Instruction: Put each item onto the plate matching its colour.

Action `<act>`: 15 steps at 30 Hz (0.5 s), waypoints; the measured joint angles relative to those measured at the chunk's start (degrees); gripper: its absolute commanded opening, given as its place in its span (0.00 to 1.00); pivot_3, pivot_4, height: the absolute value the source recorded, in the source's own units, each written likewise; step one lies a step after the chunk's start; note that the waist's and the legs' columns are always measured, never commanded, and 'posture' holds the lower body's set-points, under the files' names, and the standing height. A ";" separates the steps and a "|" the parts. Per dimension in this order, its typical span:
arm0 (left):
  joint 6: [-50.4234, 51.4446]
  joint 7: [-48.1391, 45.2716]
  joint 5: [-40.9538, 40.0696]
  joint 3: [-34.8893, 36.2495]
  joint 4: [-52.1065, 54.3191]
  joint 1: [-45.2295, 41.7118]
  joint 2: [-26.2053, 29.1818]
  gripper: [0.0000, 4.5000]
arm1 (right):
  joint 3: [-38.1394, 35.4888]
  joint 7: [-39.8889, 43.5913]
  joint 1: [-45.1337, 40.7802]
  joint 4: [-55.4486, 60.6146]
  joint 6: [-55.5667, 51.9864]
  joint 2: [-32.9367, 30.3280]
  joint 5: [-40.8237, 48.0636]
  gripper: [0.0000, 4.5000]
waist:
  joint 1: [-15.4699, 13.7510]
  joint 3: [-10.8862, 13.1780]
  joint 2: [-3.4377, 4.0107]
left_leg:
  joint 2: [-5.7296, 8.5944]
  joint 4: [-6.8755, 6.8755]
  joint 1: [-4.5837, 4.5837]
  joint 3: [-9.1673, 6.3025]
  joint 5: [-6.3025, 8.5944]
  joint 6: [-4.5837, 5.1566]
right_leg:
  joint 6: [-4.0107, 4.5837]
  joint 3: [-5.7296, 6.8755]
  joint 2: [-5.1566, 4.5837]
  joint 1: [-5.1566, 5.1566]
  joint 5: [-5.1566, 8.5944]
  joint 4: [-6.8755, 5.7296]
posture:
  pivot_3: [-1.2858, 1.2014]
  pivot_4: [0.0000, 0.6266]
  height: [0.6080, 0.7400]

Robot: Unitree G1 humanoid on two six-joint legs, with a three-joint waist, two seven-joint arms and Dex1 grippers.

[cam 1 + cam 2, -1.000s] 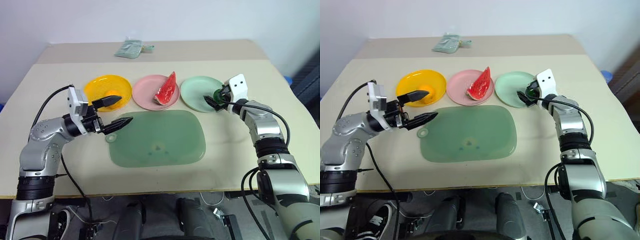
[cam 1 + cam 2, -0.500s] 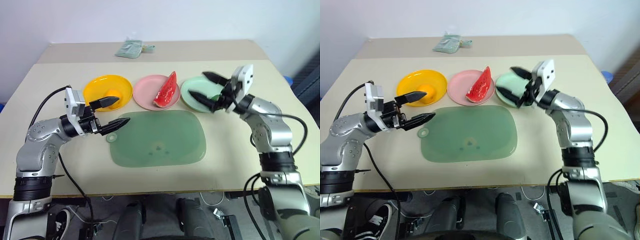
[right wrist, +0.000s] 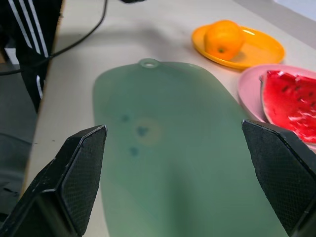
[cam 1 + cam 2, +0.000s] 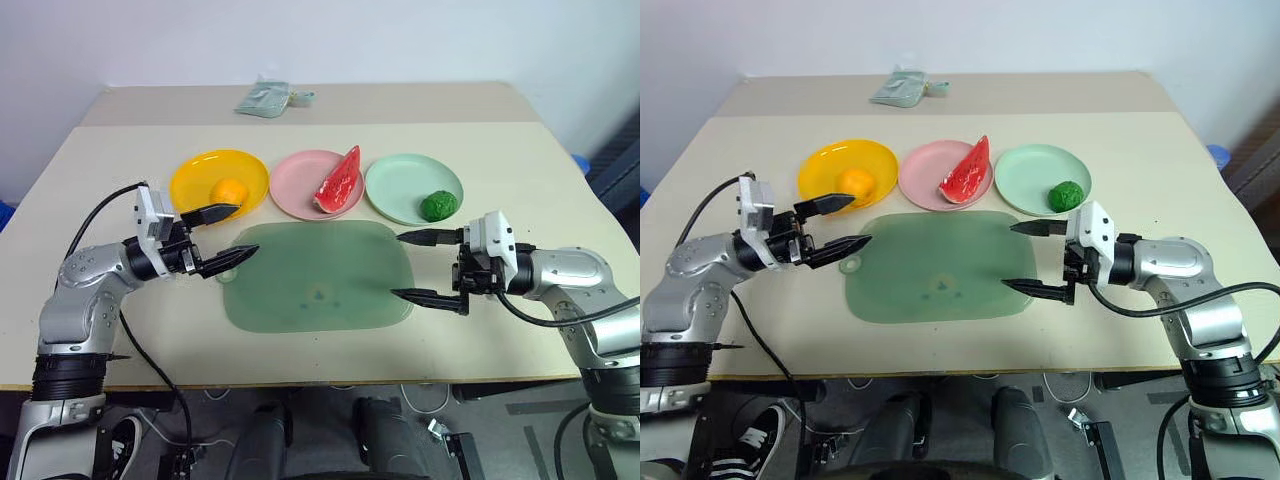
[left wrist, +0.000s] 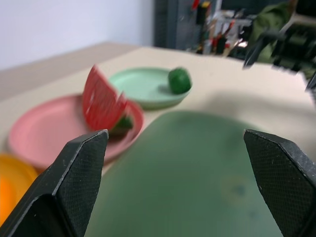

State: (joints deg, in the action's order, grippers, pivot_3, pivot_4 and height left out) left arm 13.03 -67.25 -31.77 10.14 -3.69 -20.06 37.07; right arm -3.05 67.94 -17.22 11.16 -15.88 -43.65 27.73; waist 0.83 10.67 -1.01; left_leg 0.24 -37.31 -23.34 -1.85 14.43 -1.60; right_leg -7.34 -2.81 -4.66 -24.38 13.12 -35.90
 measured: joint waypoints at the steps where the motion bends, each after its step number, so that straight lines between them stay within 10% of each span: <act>1: -0.14 0.00 0.12 -0.02 -0.32 -0.12 -0.10 1.00 | 0.00 -0.21 -0.13 -0.14 0.00 0.00 -0.15 0.99 | -0.10 0.00 0.00 | 0.00 0.00 -0.01 0.00 0.00 0.00 | 0.00 0.00 0.00 0.00 0.00 0.00 | 0.52 0.24 1.00; 15: -0.11 0.59 -0.04 -2.21 0.38 -4.08 -3.83 1.00 | -1.02 -2.72 -0.36 -0.45 -1.20 -1.35 -1.79 0.99 | -0.10 0.00 -0.02 | 0.01 -0.01 -0.01 -0.03 0.00 0.00 | -0.01 0.01 -0.02 0.04 0.00 0.01 | 0.52 0.24 1.00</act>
State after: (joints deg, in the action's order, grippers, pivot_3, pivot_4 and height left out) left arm 12.93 -66.66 -31.82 7.93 -3.31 -24.14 33.24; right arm -4.06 65.22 -17.58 10.71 -17.08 -45.00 25.94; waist 0.73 10.66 -1.03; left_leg 0.25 -37.32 -23.36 -1.88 14.43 -1.60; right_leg -7.35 -2.80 -4.68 -24.34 13.11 -35.90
